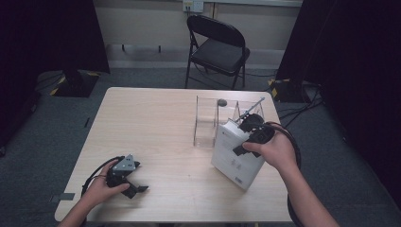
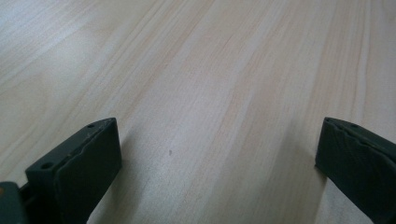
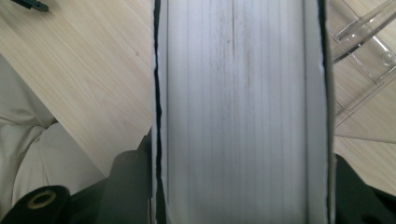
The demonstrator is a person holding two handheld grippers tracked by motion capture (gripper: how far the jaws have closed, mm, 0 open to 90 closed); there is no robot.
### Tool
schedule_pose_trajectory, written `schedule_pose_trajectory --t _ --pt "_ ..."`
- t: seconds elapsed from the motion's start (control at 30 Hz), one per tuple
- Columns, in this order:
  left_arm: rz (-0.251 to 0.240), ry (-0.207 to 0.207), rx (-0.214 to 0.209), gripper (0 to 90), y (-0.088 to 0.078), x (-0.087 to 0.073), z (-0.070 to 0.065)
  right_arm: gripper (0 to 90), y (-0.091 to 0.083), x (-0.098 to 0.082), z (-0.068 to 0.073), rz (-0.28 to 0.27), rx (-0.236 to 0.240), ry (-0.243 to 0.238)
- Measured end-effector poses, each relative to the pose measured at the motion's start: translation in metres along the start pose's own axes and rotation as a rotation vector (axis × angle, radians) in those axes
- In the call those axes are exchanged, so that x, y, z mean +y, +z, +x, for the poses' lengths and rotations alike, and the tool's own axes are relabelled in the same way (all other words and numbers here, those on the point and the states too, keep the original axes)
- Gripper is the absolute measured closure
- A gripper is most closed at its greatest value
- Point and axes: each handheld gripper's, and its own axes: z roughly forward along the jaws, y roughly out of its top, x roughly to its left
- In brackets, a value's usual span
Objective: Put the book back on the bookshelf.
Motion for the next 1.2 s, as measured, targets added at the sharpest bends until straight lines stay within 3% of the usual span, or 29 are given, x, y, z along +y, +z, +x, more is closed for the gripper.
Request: schedule_pose_trajectory --t 0.9,1.2 --pt "-0.001 0.001 -0.003 0.0 0.000 0.000 0.000 52.1 -0.015 -0.027 -0.016 -0.006 -0.027 0.060" --pt "-0.001 0.002 -0.004 0.0 0.000 0.000 0.000 52.1 -0.013 -0.033 -0.021 0.004 -0.029 0.075"
